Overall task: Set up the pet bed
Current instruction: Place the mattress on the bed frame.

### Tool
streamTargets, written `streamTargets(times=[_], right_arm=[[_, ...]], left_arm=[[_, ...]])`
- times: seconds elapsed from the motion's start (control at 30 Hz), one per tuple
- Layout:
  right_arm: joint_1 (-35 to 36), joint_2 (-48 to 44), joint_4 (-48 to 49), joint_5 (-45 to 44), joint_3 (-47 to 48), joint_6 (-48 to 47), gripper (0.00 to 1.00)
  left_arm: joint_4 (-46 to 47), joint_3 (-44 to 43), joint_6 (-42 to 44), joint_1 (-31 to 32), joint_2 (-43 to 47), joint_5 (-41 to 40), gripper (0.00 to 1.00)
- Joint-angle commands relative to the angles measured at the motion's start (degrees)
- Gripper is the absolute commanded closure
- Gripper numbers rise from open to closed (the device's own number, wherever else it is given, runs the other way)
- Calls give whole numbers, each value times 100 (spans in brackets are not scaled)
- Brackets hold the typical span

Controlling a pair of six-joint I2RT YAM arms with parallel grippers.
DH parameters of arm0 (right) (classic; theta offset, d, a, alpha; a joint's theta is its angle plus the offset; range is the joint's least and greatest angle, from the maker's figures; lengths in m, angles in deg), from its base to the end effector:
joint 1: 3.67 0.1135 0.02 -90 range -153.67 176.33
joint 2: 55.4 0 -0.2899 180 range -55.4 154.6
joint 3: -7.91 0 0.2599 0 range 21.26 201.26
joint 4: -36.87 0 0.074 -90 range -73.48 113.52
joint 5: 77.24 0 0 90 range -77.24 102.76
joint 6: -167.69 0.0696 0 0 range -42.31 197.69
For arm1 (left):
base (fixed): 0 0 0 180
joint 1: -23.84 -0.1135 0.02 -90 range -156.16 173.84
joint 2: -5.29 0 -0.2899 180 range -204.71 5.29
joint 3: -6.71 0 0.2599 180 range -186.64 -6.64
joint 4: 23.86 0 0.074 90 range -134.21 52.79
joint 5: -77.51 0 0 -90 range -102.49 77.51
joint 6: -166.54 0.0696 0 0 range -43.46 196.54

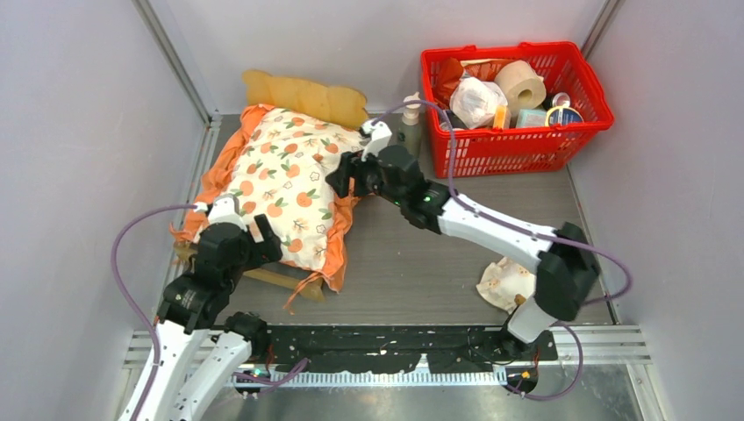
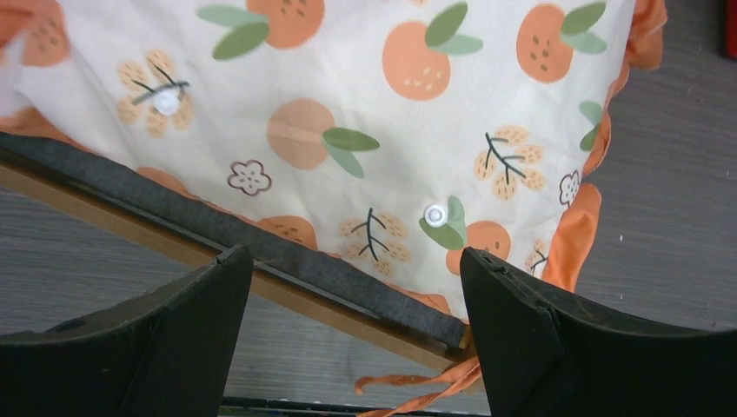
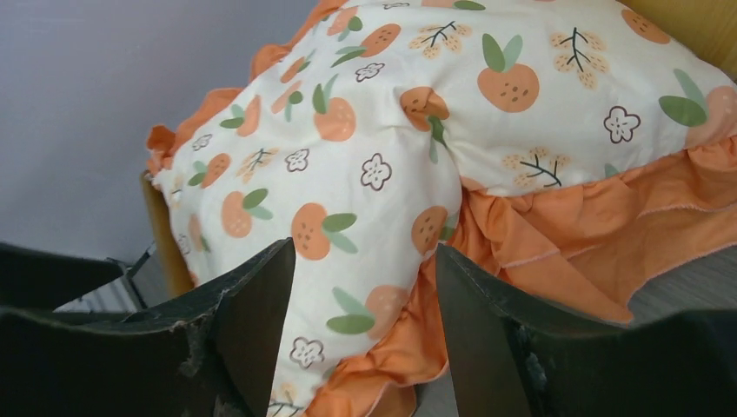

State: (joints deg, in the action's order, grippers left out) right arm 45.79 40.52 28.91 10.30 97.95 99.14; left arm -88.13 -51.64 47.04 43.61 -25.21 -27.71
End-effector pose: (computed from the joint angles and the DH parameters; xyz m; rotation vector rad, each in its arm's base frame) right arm 0.2933 0.3384 0.3409 -0.4273 1.8447 0.8274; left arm 0.1131 -0.0212 0.2982 -0.3318 2.1621 -0.1943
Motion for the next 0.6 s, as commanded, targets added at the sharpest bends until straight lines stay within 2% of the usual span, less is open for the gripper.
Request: streamTargets(times=[0.0, 0.1, 0.17, 0.23, 0.33, 0.47, 0.57], right_arm=[[85, -962, 150, -230, -927, 459, 33], [97, -1274, 101, -238, -1435, 609, 33], [142, -1420, 110, -117, -1737, 757, 33], [279, -1445, 171, -74, -2109, 863, 34], [590, -1424, 531, 14, -2483, 936, 33], [864, -1333, 1569, 555, -3186, 947, 30], [1050, -1188, 1982, 669, -3535, 781, 25]], left_arm=[[-71, -699, 405, 5, -19, -803, 6], [-355, -1256, 497, -70, -457, -1507, 5], [-462, -1583, 466, -240, -678, -1418, 5], [-423, -1760, 379, -389, -770, -731, 7], [-188, -1522, 340, -404, -751, 577, 10], [-25, -848, 293, -404, -518, 1123, 11], [-42, -499, 414, -404, -474, 1703, 12]])
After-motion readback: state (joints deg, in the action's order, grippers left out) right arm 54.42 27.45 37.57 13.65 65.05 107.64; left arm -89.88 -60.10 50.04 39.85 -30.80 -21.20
